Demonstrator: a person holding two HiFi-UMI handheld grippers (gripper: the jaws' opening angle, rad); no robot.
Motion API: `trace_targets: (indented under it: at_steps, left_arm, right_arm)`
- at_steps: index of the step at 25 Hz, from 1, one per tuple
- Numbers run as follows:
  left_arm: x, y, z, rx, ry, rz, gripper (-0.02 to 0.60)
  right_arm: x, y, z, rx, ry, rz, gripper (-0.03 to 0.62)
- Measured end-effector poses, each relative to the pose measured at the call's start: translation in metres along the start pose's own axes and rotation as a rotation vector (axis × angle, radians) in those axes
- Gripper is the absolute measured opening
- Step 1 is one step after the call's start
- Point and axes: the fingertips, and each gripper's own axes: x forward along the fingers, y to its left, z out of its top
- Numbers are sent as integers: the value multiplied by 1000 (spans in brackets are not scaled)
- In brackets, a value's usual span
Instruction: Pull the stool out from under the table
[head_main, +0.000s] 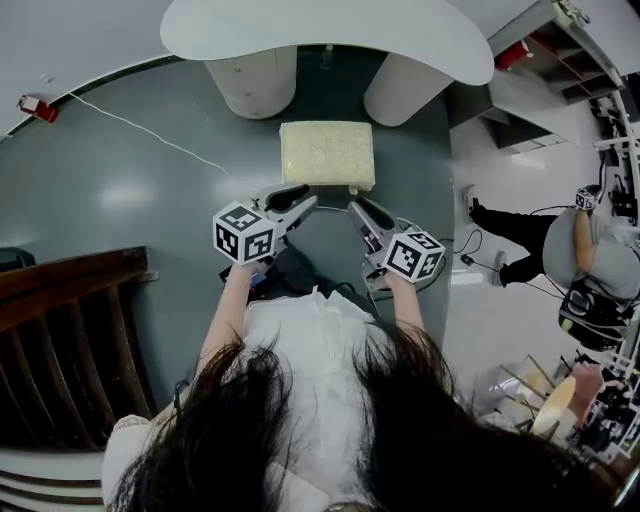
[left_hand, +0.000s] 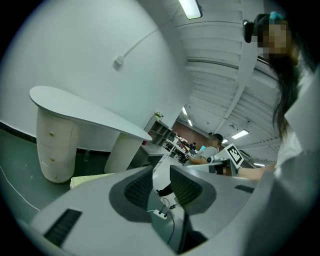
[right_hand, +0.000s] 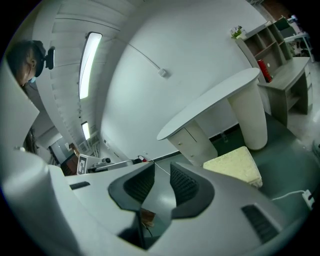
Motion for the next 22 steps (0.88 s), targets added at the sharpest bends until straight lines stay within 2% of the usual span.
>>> trace_targets:
  at_steps: [5,11,16,22]
  left_arm:
    - [2,-45,-23,0,7,37,117]
    - [-13,-90,-54,-6,-28,96,117]
    - [-25,-117,-78,-3,-48,124,117]
    - [-36,-144,-96,19,-45,137,117]
  right_arm:
    - [-38,2,-7,-35,-4,36,107]
    - [-74,18,-32,-74,-2,104,107]
    - [-101,35,-57,-99,7,138,107]
    - [-124,50,-78,-138,17,158,75]
